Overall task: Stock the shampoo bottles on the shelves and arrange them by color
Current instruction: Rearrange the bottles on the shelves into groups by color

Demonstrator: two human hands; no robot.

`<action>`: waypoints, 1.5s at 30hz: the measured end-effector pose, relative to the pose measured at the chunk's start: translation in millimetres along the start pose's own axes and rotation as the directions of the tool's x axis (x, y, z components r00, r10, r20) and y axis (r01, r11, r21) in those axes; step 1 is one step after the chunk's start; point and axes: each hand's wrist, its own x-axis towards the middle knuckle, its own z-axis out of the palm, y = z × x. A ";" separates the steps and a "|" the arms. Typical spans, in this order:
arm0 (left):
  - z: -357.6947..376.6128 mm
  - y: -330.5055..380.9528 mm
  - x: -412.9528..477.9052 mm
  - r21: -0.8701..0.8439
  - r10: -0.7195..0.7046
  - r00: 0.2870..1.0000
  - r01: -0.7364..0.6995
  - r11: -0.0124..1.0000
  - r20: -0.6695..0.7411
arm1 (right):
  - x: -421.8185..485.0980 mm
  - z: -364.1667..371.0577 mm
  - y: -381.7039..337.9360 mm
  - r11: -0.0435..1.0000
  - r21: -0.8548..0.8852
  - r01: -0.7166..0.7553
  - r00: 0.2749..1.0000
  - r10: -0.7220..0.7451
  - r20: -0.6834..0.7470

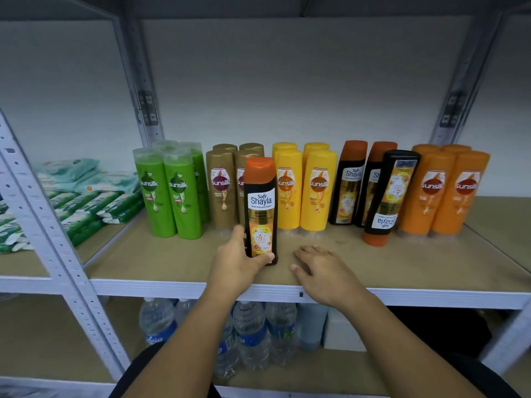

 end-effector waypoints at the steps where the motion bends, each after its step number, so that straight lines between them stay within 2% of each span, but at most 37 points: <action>1: 5.6 5.1 -0.5 -0.005 0.006 1.000 -0.006 1.000 0.014 | -3.0 -2.6 4.5 1.000 -0.001 -0.009 1.000 0.009 -0.005; 8: 49.4 43.2 -4.2 -0.041 0.072 0.991 -0.067 0.997 0.111 | -25.0 -21.0 38.7 0.992 0.015 -0.123 0.992 0.123 -0.002; 12: 78.1 61.9 -3.9 -0.035 0.104 0.987 -0.100 0.994 0.125 | -39.4 -29.0 64.0 0.967 0.154 -0.205 0.975 0.216 -0.054; 15: 98.8 74.1 -1.9 -0.012 0.129 0.986 -0.129 0.992 0.101 | -49.8 -30.8 80.4 0.951 0.236 -0.200 0.969 0.228 -0.096; 25: 148.1 94.9 18.5 0.081 0.161 0.987 -0.159 0.984 -0.017 | -45.2 -36.4 117.5 0.950 0.297 -0.092 0.973 0.150 -0.176; 30: 161.6 98.3 34.5 0.096 0.176 0.984 -0.171 0.981 -0.041 | -32.5 -37.1 131.7 0.945 0.309 -0.109 0.967 0.173 -0.190; 34: 174.1 99.5 44.0 0.094 0.168 0.984 -0.161 0.982 -0.065 | -26.4 -37.7 142.8 0.918 0.364 -0.160 0.929 0.264 -0.258; 39: 182.6 102.1 49.7 0.110 0.151 0.983 -0.139 0.984 -0.101 | -24.7 -41.4 152.3 0.857 0.442 -0.263 0.832 0.434 -0.346; 42: 185.8 103.3 52.0 0.113 0.145 0.983 -0.133 0.985 -0.108 | -21.1 -43.0 155.5 0.817 0.506 -0.278 0.786 0.496 -0.368; 45: 186.2 104.2 52.3 0.125 0.148 0.983 -0.134 0.983 -0.112 | -14.6 -42.4 157.7 0.801 0.543 -0.251 0.786 0.496 -0.369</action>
